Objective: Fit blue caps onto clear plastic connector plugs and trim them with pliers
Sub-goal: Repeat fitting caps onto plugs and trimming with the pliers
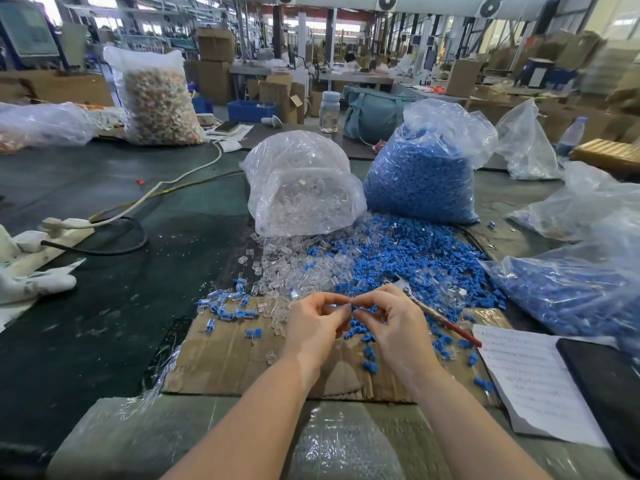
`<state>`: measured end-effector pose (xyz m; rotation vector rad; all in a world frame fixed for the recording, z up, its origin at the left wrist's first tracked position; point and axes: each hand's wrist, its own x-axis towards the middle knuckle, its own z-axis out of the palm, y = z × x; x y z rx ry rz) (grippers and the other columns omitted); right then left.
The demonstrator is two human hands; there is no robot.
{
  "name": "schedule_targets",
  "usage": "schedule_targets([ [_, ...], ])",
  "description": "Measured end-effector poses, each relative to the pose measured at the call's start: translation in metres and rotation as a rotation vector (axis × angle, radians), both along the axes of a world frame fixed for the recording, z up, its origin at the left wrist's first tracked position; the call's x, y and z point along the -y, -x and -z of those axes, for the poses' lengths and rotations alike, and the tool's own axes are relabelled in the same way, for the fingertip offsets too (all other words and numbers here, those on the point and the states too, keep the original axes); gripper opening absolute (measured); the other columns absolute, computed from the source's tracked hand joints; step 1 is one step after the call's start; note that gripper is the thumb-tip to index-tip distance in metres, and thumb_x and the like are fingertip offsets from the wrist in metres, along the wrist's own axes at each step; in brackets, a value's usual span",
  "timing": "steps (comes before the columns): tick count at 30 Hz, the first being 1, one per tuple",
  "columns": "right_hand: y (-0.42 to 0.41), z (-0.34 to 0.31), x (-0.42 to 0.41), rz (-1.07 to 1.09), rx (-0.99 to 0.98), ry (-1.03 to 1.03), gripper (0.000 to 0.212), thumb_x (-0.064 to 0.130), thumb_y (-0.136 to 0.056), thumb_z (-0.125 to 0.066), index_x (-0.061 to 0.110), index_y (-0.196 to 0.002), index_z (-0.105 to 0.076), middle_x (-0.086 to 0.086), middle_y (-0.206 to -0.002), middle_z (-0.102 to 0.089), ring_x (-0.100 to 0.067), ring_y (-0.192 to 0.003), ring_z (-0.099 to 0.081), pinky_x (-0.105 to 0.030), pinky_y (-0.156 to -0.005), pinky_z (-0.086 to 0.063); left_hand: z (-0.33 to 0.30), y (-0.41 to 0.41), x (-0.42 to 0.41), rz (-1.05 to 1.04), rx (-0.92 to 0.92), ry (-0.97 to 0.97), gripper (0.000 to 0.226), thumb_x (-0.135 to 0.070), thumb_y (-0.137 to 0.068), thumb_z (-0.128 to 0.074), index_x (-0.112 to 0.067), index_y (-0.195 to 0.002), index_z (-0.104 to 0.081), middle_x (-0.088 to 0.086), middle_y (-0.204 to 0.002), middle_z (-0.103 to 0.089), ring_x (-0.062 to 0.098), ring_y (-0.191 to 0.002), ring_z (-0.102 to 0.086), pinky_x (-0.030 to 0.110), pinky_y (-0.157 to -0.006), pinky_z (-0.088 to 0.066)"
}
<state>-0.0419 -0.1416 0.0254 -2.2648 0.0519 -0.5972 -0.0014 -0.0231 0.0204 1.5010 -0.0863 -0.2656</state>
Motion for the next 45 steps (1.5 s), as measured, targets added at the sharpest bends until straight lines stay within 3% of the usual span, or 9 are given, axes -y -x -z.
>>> schedule_targets([
  [13, 0.0, 0.0, 0.003, 0.013, -0.025, 0.009, 0.009, 0.015, -0.08, -0.072, 0.022, -0.085, -0.068, 0.01, -0.084, -0.058, -0.011, -0.083, -0.053, -0.036, -0.076, -0.049, -0.003, 0.002, 0.005, -0.012, -0.022, 0.01, 0.014, -0.002, -0.084, -0.064, -0.015, -0.082, -0.065, 0.005, -0.073, -0.067, 0.003, -0.057, -0.062, 0.01, -0.052, -0.046],
  [18, 0.002, 0.003, 0.011, 0.11, -0.044, 0.102, 0.023, 0.027, -0.083, -0.069, 0.019, -0.105, -0.067, 0.008, -0.097, -0.06, -0.01, -0.094, -0.051, -0.032, -0.088, -0.044, 0.0, -0.001, 0.005, -0.046, -0.047, 0.01, 0.012, -0.002, -0.085, -0.064, -0.014, -0.083, -0.065, 0.005, -0.071, -0.065, 0.005, -0.055, -0.061, 0.016, -0.052, -0.048],
  [23, 0.004, 0.009, 0.032, 0.512, -0.467, 0.371, 0.053, 0.051, -0.093, -0.042, 0.019, -0.136, -0.039, -0.007, -0.135, -0.047, -0.024, -0.123, -0.04, -0.038, -0.102, -0.03, 0.002, -0.004, 0.002, -0.053, -0.083, 0.008, 0.014, 0.001, -0.085, -0.061, -0.013, -0.087, -0.064, 0.005, -0.074, -0.064, 0.008, -0.06, -0.06, 0.018, -0.055, -0.05],
  [26, 0.001, 0.013, 0.039, 0.528, -0.78, 0.401, 0.073, 0.061, -0.092, -0.034, 0.016, -0.147, -0.018, -0.012, -0.153, -0.023, -0.032, -0.14, -0.019, -0.052, -0.112, -0.014, 0.001, -0.004, 0.002, -0.054, -0.099, 0.021, 0.013, 0.002, -0.084, -0.061, -0.011, -0.089, -0.064, 0.008, -0.079, -0.064, 0.009, -0.062, -0.06, 0.016, -0.055, -0.05],
  [29, 0.0, 0.015, 0.042, 0.526, -0.867, 0.41, 0.078, 0.058, -0.091, -0.038, 0.016, -0.15, -0.006, -0.009, -0.157, -0.012, -0.032, -0.143, -0.008, -0.056, -0.112, -0.007, 0.0, -0.004, 0.002, -0.054, -0.111, 0.022, 0.013, 0.002, -0.085, -0.06, -0.009, -0.091, -0.063, 0.01, -0.082, -0.064, 0.011, -0.063, -0.06, 0.016, -0.056, -0.05],
  [34, -0.003, 0.012, 0.043, 0.539, -0.837, 0.475, 0.071, 0.046, -0.091, -0.046, 0.011, -0.146, -0.017, -0.013, -0.148, -0.025, -0.033, -0.137, -0.022, -0.053, -0.112, -0.014, -0.002, -0.005, -0.001, -0.06, -0.152, 0.035, 0.013, 0.002, -0.085, -0.059, -0.008, -0.093, -0.063, 0.01, -0.081, -0.064, 0.01, -0.06, -0.059, 0.018, -0.056, -0.051],
  [37, -0.001, 0.004, 0.04, 0.538, -0.748, 0.551, 0.048, 0.044, -0.091, -0.046, 0.01, -0.126, -0.04, -0.015, -0.134, -0.038, -0.032, -0.125, -0.034, -0.046, -0.103, -0.03, -0.003, -0.007, -0.003, -0.065, -0.214, 0.066, 0.012, -0.001, -0.085, -0.06, -0.008, -0.094, -0.064, 0.007, -0.071, -0.065, 0.01, -0.054, -0.058, 0.022, -0.053, -0.051],
  [40, 0.0, -0.007, 0.036, 0.48, -0.644, 0.589, 0.034, 0.04, -0.094, -0.04, 0.011, -0.11, -0.044, -0.014, -0.123, -0.043, -0.03, -0.114, -0.04, -0.04, -0.093, -0.037, -0.004, -0.011, -0.006, -0.084, -0.228, 0.081, 0.012, -0.001, -0.086, -0.06, -0.008, -0.094, -0.064, 0.004, -0.065, -0.064, 0.01, -0.052, -0.057, 0.02, -0.05, -0.049],
  [45, -0.002, -0.027, 0.023, 0.114, -0.635, 0.139, 0.021, 0.028, -0.095, -0.039, 0.011, -0.082, -0.042, -0.005, -0.081, -0.045, -0.019, -0.067, -0.041, -0.03, -0.057, -0.033, -0.009, -0.019, -0.005, -0.133, -0.198, 0.089, 0.01, 0.0, -0.086, -0.06, -0.008, -0.092, -0.064, 0.005, -0.068, -0.063, 0.01, -0.058, -0.057, 0.017, -0.05, -0.047],
])
